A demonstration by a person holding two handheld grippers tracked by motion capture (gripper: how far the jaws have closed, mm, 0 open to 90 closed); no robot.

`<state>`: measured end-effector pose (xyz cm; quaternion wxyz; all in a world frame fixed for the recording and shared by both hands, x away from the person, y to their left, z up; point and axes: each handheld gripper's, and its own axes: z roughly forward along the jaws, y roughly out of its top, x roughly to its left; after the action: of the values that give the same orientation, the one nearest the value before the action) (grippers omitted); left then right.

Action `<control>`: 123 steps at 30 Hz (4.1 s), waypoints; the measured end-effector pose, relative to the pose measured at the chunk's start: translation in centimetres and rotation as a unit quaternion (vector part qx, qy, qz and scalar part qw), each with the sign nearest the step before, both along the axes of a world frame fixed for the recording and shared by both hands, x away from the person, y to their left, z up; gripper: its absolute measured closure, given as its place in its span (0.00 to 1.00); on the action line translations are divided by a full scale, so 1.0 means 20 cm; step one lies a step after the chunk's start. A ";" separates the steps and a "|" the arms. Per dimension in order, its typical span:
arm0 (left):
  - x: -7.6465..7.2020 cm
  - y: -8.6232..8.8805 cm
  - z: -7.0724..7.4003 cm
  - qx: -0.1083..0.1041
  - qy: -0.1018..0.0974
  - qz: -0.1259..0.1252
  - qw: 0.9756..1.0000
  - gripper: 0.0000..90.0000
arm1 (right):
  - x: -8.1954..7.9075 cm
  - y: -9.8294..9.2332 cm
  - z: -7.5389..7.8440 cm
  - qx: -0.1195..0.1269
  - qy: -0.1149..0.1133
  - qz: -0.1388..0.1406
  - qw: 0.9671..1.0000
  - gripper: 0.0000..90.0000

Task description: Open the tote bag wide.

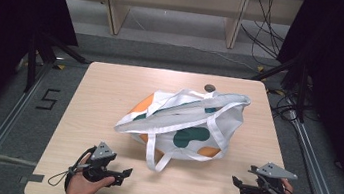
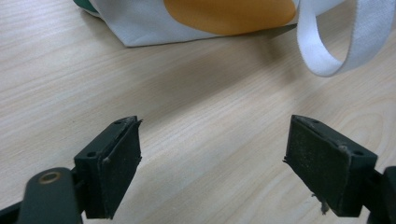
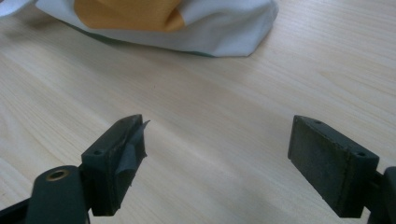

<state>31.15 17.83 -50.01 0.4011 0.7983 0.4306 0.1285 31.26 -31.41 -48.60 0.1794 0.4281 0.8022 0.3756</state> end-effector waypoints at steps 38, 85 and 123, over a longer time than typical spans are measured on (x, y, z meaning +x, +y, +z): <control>-0.01 -0.02 0.03 0.012 -0.020 -0.046 0.999 0.99 | 0.00 0.02 0.11 0.030 -0.011 0.040 0.999 0.95; 1.03 -0.28 0.34 0.051 0.015 0.002 0.999 0.99 | 0.74 0.53 0.32 -0.116 0.021 0.096 0.988 1.00; 1.03 -0.44 0.37 0.054 0.011 0.006 0.998 0.99 | 0.47 0.76 0.28 -0.096 0.115 0.238 0.960 1.00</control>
<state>51.77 9.06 -42.55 0.3522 0.8175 0.4319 0.1455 40.74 -16.18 -43.09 0.0319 0.2451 0.9286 0.2768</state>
